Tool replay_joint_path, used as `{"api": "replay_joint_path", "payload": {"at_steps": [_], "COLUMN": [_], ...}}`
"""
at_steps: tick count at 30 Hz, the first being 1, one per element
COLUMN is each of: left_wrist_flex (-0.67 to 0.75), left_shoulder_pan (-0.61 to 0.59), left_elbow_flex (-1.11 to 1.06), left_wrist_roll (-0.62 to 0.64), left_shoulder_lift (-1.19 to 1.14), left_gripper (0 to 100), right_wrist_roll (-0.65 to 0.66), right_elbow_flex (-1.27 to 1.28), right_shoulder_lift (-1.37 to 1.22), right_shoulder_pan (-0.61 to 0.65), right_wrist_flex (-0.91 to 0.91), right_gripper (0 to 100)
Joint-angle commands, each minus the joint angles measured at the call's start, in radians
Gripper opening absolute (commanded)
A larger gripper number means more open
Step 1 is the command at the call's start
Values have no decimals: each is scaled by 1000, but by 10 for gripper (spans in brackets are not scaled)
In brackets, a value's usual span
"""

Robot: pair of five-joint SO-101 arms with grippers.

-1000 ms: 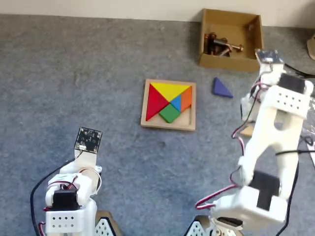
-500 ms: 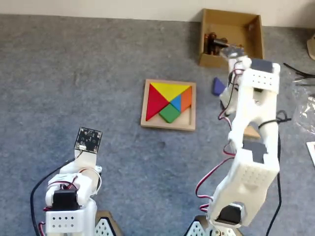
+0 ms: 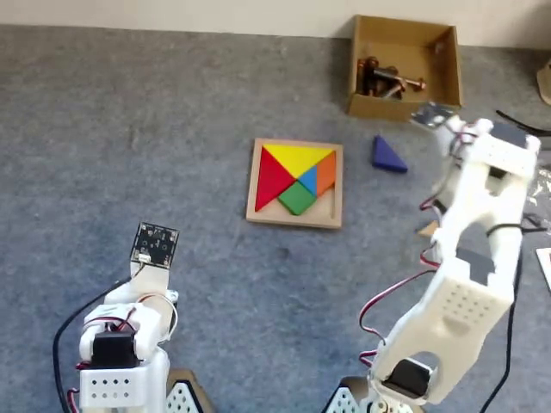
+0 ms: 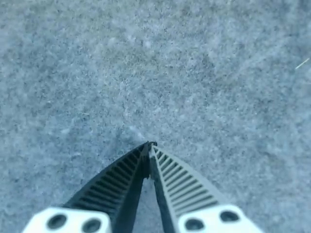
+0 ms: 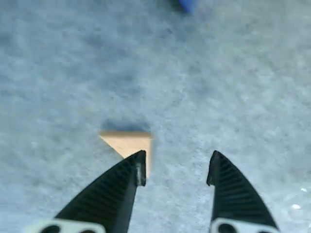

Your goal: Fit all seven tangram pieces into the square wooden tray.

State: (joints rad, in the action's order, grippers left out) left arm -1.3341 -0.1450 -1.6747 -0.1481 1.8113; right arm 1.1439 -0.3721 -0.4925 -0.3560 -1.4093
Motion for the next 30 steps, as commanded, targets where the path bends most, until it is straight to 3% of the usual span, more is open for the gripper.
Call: {"api": "replay_joint_path", "payload": {"at_steps": [1,9,18,24,30], "left_wrist_flex": [-5,-5,-5,-5,-5], "left_shoulder_pan": [-13,-13,-13,-13,-13], "left_elbow_flex": [-21,-21,-21,-21,-21], "left_wrist_roll": [9,9,9,9,9], "left_shoulder_lift": [4,4,4,4,4], "left_gripper": [6,6,6,6,6], "right_wrist_roll": [55,203,331,485,519], "right_elbow_flex": [-39,1,1,-1,1], "right_shoulder_lift": [8,-91,-96,-96,-96], "right_shoulder_pan": [-35,-51,-51,-18,12], "right_wrist_flex": [48,45,2,-67,-102], "right_gripper": [211,338,341,341,341]}}
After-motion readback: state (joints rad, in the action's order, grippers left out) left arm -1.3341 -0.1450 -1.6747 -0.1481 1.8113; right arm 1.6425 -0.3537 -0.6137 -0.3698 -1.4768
